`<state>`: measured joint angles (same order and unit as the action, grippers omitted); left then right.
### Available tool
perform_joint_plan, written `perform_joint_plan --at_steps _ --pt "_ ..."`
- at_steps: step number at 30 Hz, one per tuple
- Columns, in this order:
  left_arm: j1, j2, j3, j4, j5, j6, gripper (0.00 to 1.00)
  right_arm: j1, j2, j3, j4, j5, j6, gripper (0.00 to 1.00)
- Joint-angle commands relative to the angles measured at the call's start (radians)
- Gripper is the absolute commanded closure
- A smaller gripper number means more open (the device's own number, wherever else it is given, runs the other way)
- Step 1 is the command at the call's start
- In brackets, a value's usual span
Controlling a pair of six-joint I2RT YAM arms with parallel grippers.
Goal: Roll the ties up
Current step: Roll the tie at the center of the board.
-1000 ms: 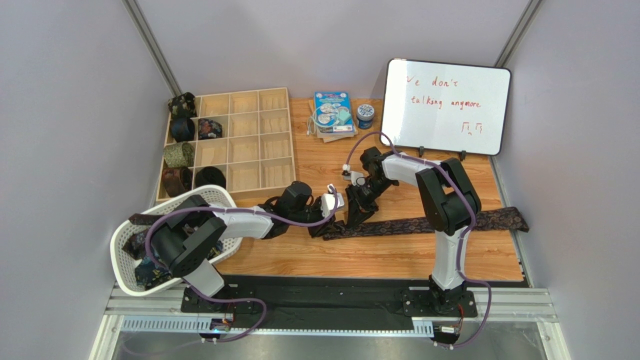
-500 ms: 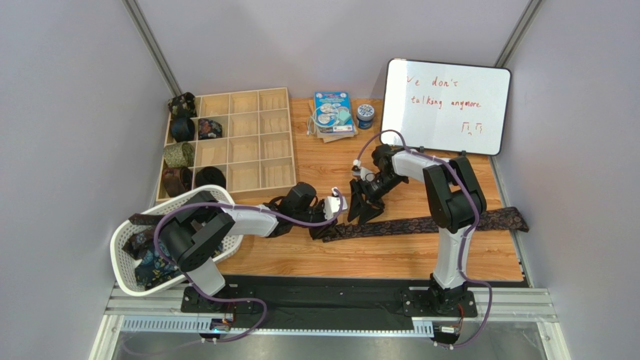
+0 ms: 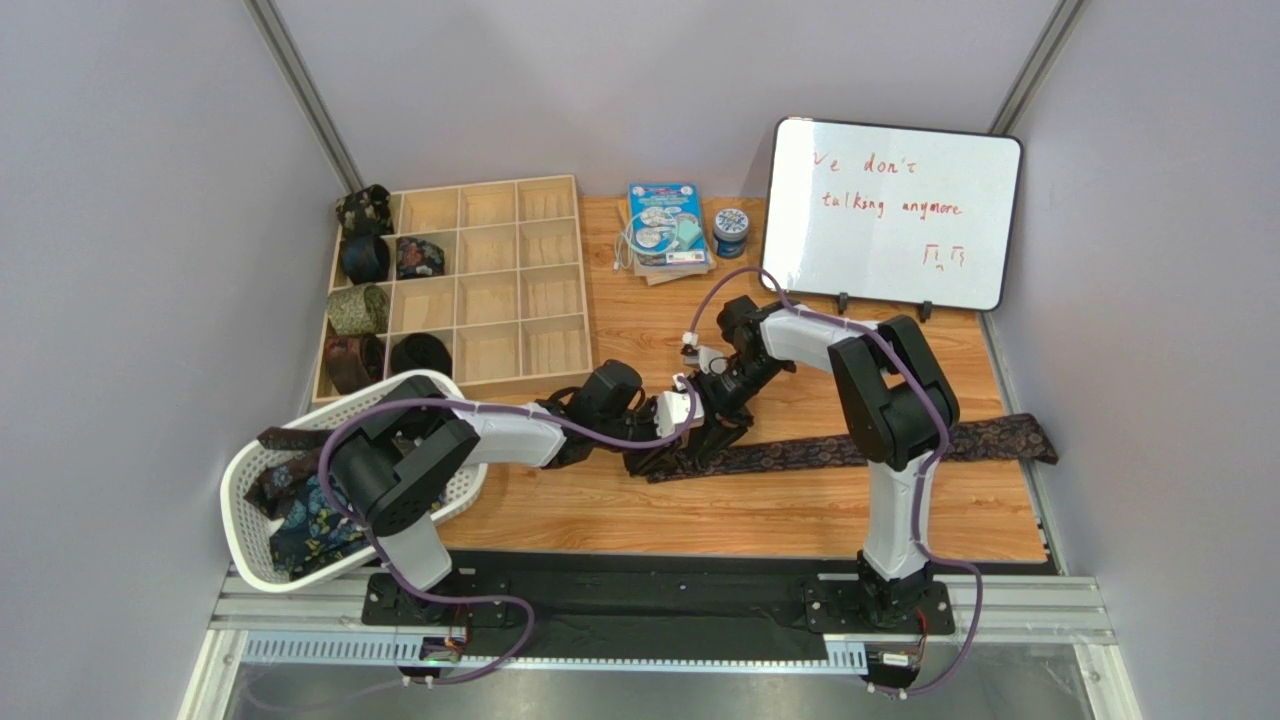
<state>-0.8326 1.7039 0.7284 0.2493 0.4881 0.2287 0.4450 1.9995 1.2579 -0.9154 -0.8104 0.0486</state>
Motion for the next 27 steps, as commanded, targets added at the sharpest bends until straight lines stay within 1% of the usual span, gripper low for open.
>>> perform_joint_plan --at_steps 1,2,4,5,7,9,12,13,20,23,24,26,27 --pt "-0.008 0.019 0.02 -0.039 -0.019 0.034 0.62 0.004 0.028 0.021 0.015 0.063 0.01 0.76" --pt "-0.008 0.01 0.016 -0.039 -0.019 0.032 0.61 0.003 0.03 0.018 0.009 0.088 -0.002 0.87" --pt "-0.005 -0.004 0.009 -0.036 -0.013 0.026 0.57 0.004 0.041 0.011 0.006 0.126 -0.009 0.98" --pt "-0.002 -0.024 -0.003 -0.032 -0.005 0.023 0.56 0.004 0.045 0.008 0.006 0.137 -0.01 1.0" --pt "0.013 -0.052 -0.018 -0.019 0.013 0.003 0.43 0.003 0.048 0.0 0.007 0.154 -0.015 1.0" --pt "0.029 -0.098 -0.047 0.001 0.053 0.0 0.34 0.003 0.056 -0.005 0.01 0.172 -0.018 1.0" --pt "0.036 -0.147 -0.089 0.016 0.073 0.03 0.27 0.001 0.067 -0.009 0.013 0.183 -0.019 1.0" --pt "0.038 -0.154 -0.096 0.018 0.079 0.041 0.27 0.001 0.067 -0.009 0.013 0.185 -0.019 1.0" --pt "0.036 -0.076 -0.095 0.048 0.07 0.064 0.27 0.001 0.088 -0.009 0.019 0.201 -0.016 1.0" --pt "0.038 -0.058 -0.087 0.051 0.066 0.09 0.35 0.001 0.093 -0.015 0.021 0.208 -0.019 1.0" --pt "0.036 -0.065 -0.089 0.048 0.064 0.095 0.41 0.001 0.093 -0.017 0.02 0.206 -0.019 1.0" --pt "0.036 -0.107 -0.107 0.073 0.076 0.1 0.48 0.001 0.093 -0.017 0.02 0.2 -0.019 1.0" --pt "0.036 -0.124 -0.11 0.079 0.087 0.1 0.53 0.001 0.093 -0.017 0.023 0.198 -0.019 1.0"
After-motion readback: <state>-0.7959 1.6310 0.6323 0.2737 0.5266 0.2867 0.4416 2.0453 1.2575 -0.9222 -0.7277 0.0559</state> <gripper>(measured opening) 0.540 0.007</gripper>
